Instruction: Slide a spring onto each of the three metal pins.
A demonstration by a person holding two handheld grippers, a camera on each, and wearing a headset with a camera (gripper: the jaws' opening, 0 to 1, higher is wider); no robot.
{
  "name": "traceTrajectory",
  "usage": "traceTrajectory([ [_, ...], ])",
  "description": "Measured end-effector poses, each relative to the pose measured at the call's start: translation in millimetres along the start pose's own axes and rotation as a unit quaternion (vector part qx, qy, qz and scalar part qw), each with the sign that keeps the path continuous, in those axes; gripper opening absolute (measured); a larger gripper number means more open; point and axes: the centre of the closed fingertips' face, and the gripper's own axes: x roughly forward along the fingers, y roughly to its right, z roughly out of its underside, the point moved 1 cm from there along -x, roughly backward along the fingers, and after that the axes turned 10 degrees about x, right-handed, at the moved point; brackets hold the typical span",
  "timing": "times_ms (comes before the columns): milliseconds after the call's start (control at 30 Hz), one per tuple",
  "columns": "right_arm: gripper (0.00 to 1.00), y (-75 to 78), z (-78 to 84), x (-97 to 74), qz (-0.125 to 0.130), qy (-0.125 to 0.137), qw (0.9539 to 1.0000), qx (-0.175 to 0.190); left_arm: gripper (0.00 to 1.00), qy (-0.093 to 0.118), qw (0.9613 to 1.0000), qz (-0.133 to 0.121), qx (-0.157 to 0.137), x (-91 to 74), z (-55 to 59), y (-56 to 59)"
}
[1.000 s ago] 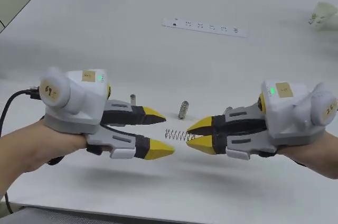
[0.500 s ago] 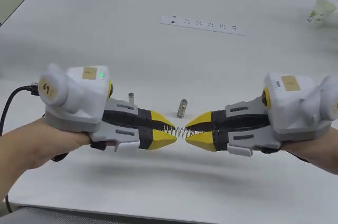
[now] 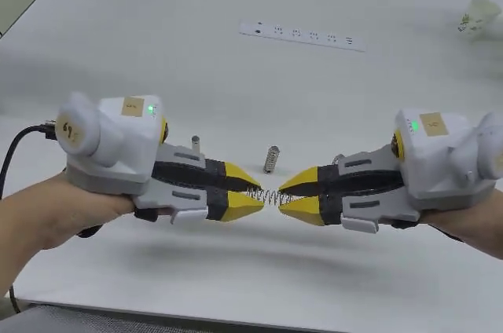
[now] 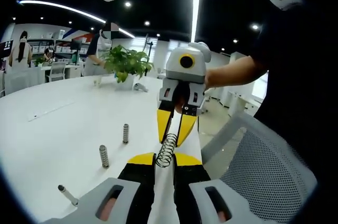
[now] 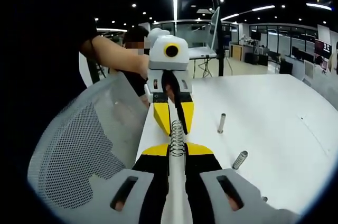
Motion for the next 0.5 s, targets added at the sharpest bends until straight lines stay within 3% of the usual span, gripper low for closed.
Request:
traceTrajectory([
  [500,0.09,2.0,0.5,-1.4,0.008,0.019,0.9982,0.056,0.03,0.002,1.0,0.002,0.004,-3.0,-3.7,3.8],
])
